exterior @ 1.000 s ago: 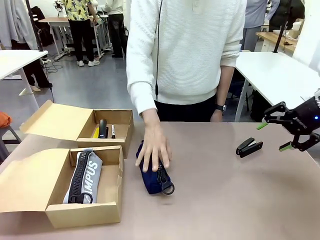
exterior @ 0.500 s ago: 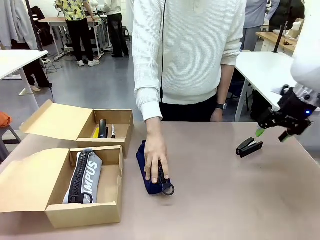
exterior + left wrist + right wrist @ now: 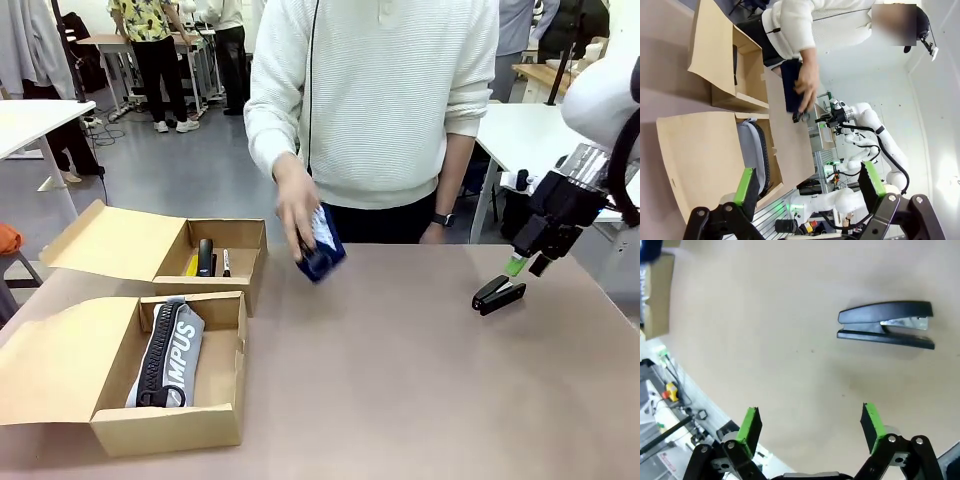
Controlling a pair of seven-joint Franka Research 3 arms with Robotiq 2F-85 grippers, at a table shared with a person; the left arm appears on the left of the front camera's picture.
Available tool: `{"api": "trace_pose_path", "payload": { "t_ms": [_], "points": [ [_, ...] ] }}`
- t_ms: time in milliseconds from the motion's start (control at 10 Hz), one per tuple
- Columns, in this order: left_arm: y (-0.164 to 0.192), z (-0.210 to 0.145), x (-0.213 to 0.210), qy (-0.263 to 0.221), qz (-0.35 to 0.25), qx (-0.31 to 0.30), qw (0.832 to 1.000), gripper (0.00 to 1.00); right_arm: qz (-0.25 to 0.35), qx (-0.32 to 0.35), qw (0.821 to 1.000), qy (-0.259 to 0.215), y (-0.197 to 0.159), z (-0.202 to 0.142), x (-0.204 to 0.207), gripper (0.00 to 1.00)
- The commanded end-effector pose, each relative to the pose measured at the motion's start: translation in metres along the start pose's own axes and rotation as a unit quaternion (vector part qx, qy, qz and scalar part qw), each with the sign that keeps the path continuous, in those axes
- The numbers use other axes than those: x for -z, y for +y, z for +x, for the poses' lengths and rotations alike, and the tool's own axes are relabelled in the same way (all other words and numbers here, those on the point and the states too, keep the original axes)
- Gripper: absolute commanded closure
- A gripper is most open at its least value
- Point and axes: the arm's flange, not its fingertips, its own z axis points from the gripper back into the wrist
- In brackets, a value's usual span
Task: Place items inside the box.
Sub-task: Pick up a Pencil pouch or Stapler and place it inside the Mailer Box closest to the robot.
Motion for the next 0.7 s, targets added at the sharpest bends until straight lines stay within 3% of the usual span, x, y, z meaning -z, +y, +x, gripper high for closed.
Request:
{"api": "trace_pose_path", "payload": {
  "t_ms": [0,100,200,300,400,500,600],
  "points": [
    [-0.003,0.001,0.000,-0.003,-0.010,0.009,1.000,0.00,-0.012,-0.208,0.978,0.017,0.020,0.009,0.008,0.00],
    [-0.003,0.001,0.000,-0.003,-0.010,0.009,1.000,0.00,-0.020,-0.436,0.900,0.004,0.024,0.027,0.021,0.00],
    [-0.003,0.001,0.000,-0.003,-0.010,0.009,1.000,0.00,-0.002,-0.562,0.827,-0.008,0.017,0.034,0.031,0.00],
    [-0.003,0.001,0.000,-0.003,-0.010,0.009,1.000,0.00,-0.014,-0.634,0.773,-0.017,0.010,0.036,0.037,0.00],
    [-0.003,0.001,0.000,-0.003,-0.010,0.009,1.000,0.00,-0.026,-0.652,0.758,-0.012,0.002,0.038,0.040,0.00],
    [-0.003,0.001,0.000,-0.003,-0.010,0.009,1.000,0.00,0.017,-0.617,0.787,-0.006,-0.007,0.039,0.039,0.00],
    [-0.003,0.001,0.000,-0.003,-0.010,0.009,1.000,0.00,-0.051,-0.387,0.920,0.033,0.026,0.041,0.041,0.00]
  ]
}}
